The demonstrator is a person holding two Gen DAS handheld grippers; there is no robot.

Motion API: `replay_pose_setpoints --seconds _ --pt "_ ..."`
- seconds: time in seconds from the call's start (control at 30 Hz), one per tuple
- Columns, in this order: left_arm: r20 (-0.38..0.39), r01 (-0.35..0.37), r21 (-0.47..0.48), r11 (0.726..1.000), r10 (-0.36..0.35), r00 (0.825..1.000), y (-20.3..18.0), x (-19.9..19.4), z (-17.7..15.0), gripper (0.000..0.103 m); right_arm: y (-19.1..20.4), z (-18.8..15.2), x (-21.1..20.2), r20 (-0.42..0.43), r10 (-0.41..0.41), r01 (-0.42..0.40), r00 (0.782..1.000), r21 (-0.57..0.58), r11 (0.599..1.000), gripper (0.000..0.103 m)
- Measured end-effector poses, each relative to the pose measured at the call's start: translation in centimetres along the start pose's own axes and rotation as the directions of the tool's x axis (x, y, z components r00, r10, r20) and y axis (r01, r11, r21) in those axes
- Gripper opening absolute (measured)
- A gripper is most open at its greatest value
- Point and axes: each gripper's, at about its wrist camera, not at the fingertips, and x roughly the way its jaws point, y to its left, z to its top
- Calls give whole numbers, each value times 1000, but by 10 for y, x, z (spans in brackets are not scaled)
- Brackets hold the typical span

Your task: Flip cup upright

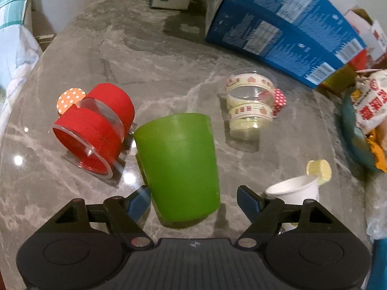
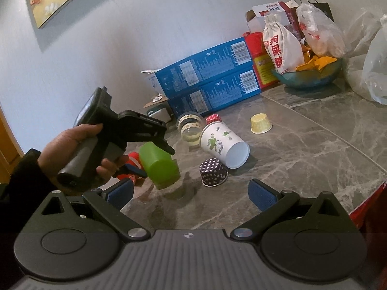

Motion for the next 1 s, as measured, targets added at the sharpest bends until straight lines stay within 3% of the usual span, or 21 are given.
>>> replay_pose_setpoints --seconds 0.2,0.3,0.5,0.7,0.8,1.0 --pt "-2 -46 15 999 46 999 -7 11 2 80 -6 -2 1 -11 6 -6 1000 14 1000 102" --pt "-5 -71 46 996 72 997 -10 14 1 68 -8 -3 1 -14 9 -9 1000 25 1000 102" --pt "21 -95 124 988 93 995 -12 11 -7 67 -8 -4 4 -21 9 -9 1000 39 999 102" --pt "62 -50 214 976 38 997 -4 -12 -30 66 -4 -4 5 -20 7 -6 1000 42 999 102" --pt "76 -3 286 958 -20 997 9 -32 -57 66 -6 -4 3 -13 10 -9 1000 73 997 102" --pt "45 57 455 889 -86 995 45 -63 -123 66 -19 -4 5 -63 109 -89 992 267 960 102"
